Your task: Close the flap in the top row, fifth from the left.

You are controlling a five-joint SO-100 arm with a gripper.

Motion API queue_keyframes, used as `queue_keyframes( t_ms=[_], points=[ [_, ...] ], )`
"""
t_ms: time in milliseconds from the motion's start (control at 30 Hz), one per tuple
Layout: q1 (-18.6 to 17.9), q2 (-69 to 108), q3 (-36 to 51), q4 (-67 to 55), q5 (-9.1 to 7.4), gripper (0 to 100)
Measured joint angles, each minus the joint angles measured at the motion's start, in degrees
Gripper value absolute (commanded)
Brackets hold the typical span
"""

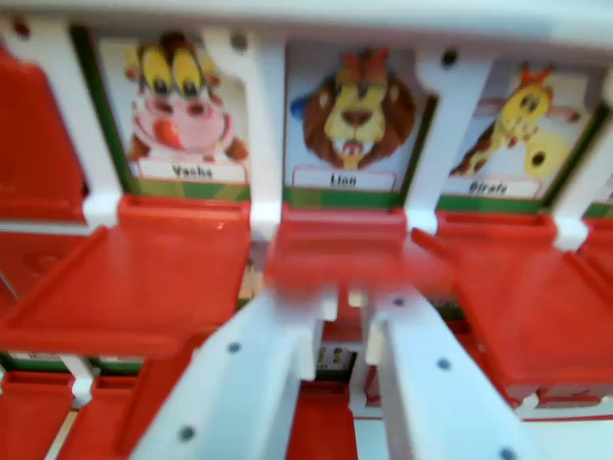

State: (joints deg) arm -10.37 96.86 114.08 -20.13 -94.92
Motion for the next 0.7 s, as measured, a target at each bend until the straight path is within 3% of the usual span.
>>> queue_keyframes(
  t_ms=[333, 700],
  points=[
    [-0.4, -6.2, -12.3, -2.3, 0.53, 0],
    [-0.5, -6.9, -13.2, -2.5, 0.53, 0]
  ],
)
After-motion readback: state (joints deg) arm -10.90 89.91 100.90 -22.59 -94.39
